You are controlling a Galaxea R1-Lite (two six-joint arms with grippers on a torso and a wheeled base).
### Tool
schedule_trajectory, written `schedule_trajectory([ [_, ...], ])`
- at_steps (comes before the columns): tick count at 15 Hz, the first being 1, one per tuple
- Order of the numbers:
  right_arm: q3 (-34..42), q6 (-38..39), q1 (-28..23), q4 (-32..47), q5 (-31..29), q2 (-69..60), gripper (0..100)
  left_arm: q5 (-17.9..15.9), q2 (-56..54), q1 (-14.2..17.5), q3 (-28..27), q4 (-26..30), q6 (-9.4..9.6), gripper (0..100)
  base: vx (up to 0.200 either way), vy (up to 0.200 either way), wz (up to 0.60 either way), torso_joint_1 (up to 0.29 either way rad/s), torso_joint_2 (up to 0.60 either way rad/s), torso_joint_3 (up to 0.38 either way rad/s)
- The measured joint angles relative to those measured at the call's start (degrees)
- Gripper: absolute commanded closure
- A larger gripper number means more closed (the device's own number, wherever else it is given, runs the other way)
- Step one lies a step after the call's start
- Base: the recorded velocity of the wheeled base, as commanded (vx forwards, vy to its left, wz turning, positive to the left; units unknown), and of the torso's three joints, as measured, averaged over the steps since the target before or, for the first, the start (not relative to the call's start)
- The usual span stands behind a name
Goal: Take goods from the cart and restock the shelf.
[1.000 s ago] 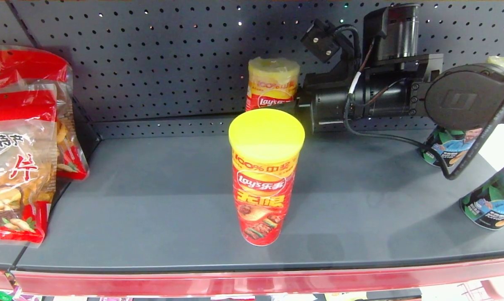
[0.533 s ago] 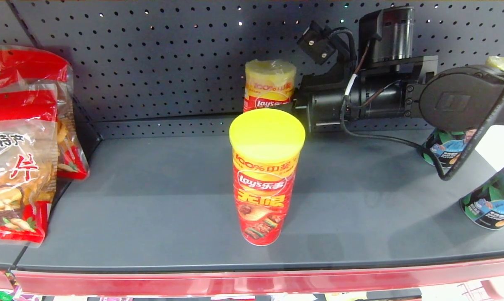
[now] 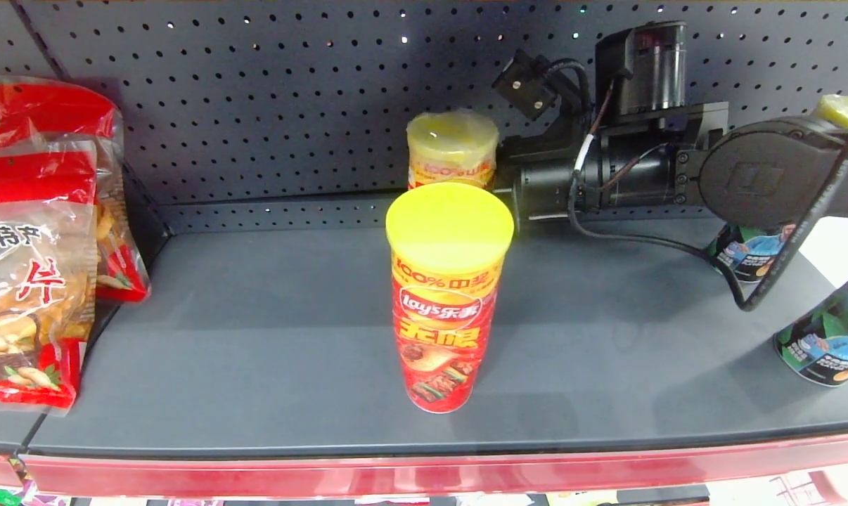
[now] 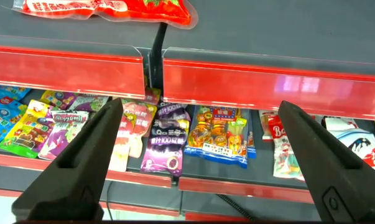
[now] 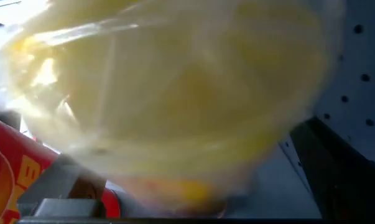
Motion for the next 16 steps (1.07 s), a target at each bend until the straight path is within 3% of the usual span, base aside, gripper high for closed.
schedule_trajectory([
  [10, 10.8, -0.1, -4.5, -0.4, 0.1, -5.8, 0, 0.0, 0.0, 0.0, -0.1, 0.0, 0.02, 0, 0.0, 0.0, 0.0, 0.0, 0.0, 0.0],
  [16, 12.7, -0.2, -4.4, -0.5, 0.2, -7.8, 0, 0.0, 0.0, 0.0, 0.0, 0.0, 0.02, 0, 0.0, 0.0, 0.0, 0.0, 0.0, 0.0],
])
